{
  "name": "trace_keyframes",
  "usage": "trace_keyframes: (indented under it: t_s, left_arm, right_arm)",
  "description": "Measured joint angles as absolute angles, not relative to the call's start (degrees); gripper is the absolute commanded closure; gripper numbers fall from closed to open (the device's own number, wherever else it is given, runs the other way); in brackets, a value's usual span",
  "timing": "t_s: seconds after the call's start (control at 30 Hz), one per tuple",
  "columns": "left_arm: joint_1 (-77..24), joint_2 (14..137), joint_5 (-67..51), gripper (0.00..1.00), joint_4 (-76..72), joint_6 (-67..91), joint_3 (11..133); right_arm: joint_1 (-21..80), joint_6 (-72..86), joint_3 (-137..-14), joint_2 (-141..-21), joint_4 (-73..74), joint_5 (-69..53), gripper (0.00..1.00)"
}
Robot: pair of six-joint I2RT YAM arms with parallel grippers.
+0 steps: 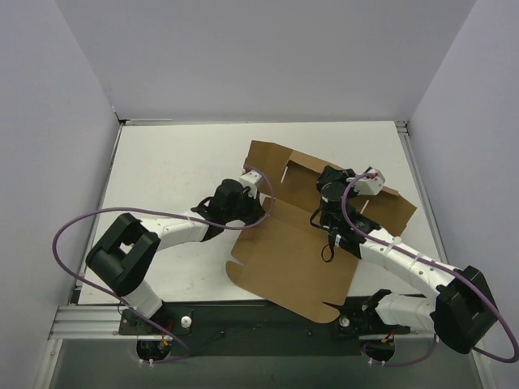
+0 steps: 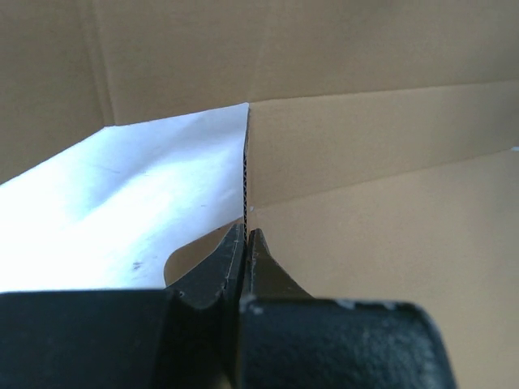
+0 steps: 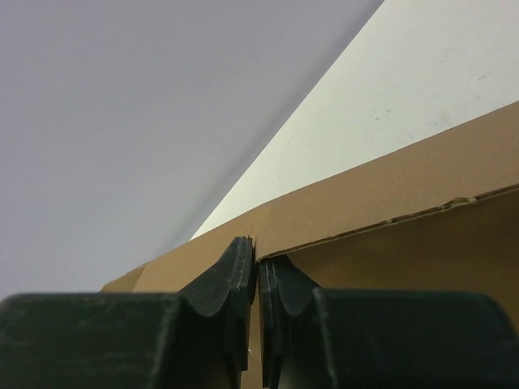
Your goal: Fold the paper box
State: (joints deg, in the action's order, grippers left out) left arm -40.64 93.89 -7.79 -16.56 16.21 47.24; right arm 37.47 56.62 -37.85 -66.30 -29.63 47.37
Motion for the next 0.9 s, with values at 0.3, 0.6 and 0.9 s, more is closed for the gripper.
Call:
trace_keyframes:
  t_s: [0.3, 0.6, 0.9]
  left_arm:
    - [-36.5, 90.0, -9.2, 1.00, -12.8, 15.5, 47.0]
    - [-34.2, 90.0, -6.9, 1.00, -12.2, 15.6, 47.6]
    - [-33.6, 92.0, -2.0, 0.59, -18.1, 17.3, 48.2]
  right_arm:
    - [38.7, 56.6, -39.7, -67.2, -30.1, 46.0, 1.00]
    - [37.0, 53.3, -42.7, -72.3, -34.2, 40.6, 1.00]
    - [34.0, 43.8, -47.4, -80.4, -46.5, 29.8, 1.00]
